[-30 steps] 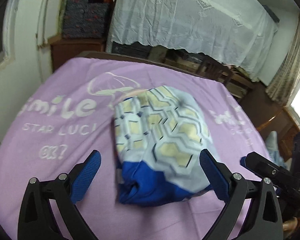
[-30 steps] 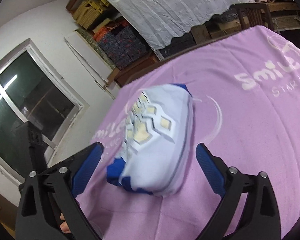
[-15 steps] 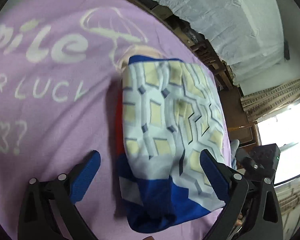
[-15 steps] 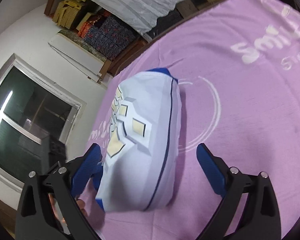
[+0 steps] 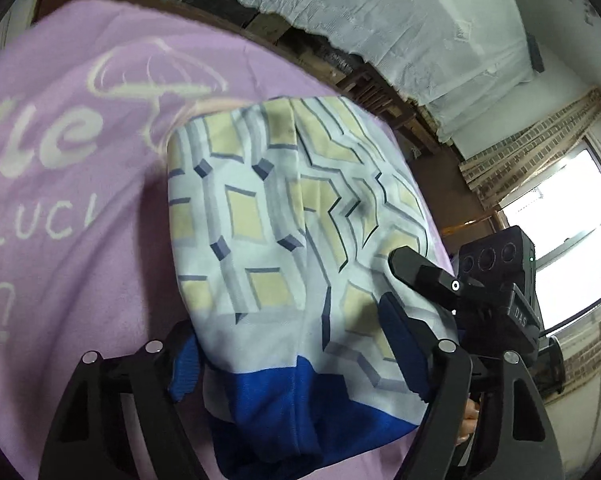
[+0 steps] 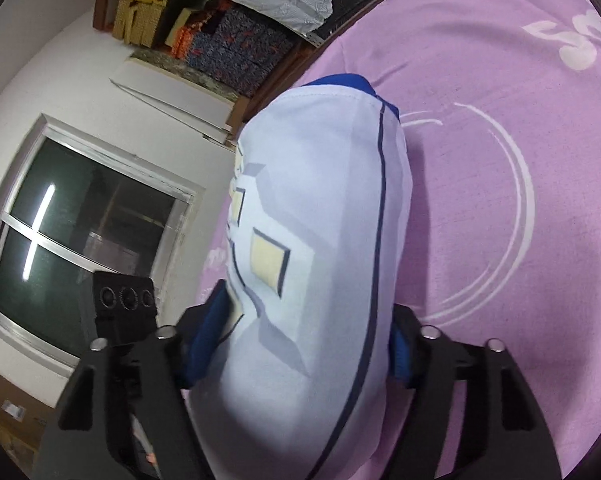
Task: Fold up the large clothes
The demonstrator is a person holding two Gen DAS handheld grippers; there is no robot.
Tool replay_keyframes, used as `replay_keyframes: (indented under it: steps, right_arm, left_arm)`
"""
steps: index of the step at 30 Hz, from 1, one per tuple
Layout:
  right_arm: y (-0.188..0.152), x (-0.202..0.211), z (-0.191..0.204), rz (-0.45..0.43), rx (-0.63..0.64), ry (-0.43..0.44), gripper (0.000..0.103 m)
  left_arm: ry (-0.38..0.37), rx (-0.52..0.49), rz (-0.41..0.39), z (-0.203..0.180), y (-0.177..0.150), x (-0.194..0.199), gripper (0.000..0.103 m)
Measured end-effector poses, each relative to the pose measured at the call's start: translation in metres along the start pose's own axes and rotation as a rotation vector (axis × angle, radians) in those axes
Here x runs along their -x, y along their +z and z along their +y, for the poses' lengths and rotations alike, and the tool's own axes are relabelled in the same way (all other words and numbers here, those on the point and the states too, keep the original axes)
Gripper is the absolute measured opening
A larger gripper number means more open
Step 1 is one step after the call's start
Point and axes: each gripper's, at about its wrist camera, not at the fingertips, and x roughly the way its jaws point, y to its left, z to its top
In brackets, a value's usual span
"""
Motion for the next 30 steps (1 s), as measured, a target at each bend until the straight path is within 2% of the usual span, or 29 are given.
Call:
replay_keyframes:
  steps: [4, 9, 13, 16, 20, 22, 23, 25, 27, 29, 30]
  right_arm:
    - [-0.018, 0.013, 0.036, 0.004, 0.035, 0.11, 0.059]
    - [-0.056, 0.022, 0.086, 0.045, 0.081, 0.24, 0.059]
    - [-0.097, 0.012, 0.117, 0.143, 0.075, 0.356, 0.059]
    - [-0.128, 0.001, 0.131, 0.205, 0.097, 0.382, 0.059]
    - [-0.154, -0.021, 0.126, 0.272, 0.112, 0.339, 0.059]
    - [-0.163, -0.033, 0.114, 0.302, 0.112, 0.272, 0.059]
    - [-0.167, -0.035, 0.107, 0.303, 0.119, 0.219, 0.059]
    - [-0.169, -0.039, 0.095, 0.3, 0.13, 0.114, 0.059]
    - [-0.167, -0.039, 0.088, 0.301, 0.129, 0.097, 0.059]
    - [-0.166, -0.036, 0.087, 0.298, 0.137, 0.072, 0.064]
    - [-0.166, -0.035, 0.09, 0.283, 0.164, 0.036, 0.072]
  left_arm:
    - [0.045, -0.072, -0.099, -0.029, -0.024, 0.059, 0.079]
    - [0.107, -0.097, -0.186, -0.046, -0.067, 0.131, 0.079]
    - [0.204, -0.093, -0.242, -0.051, -0.105, 0.183, 0.079]
    - [0.278, -0.079, -0.266, -0.043, -0.135, 0.204, 0.079]
    - [0.267, 0.009, -0.251, -0.007, -0.163, 0.195, 0.079]
    - [0.245, 0.069, -0.21, 0.016, -0.172, 0.18, 0.079]
    - [0.228, 0.106, -0.175, 0.029, -0.175, 0.167, 0.08]
    - [0.194, 0.148, -0.159, 0.045, -0.179, 0.153, 0.084]
    - [0.181, 0.149, -0.173, 0.049, -0.183, 0.153, 0.088]
    - [0.197, 0.139, -0.18, 0.048, -0.183, 0.155, 0.089]
    - [0.219, 0.132, -0.185, 0.045, -0.183, 0.157, 0.09]
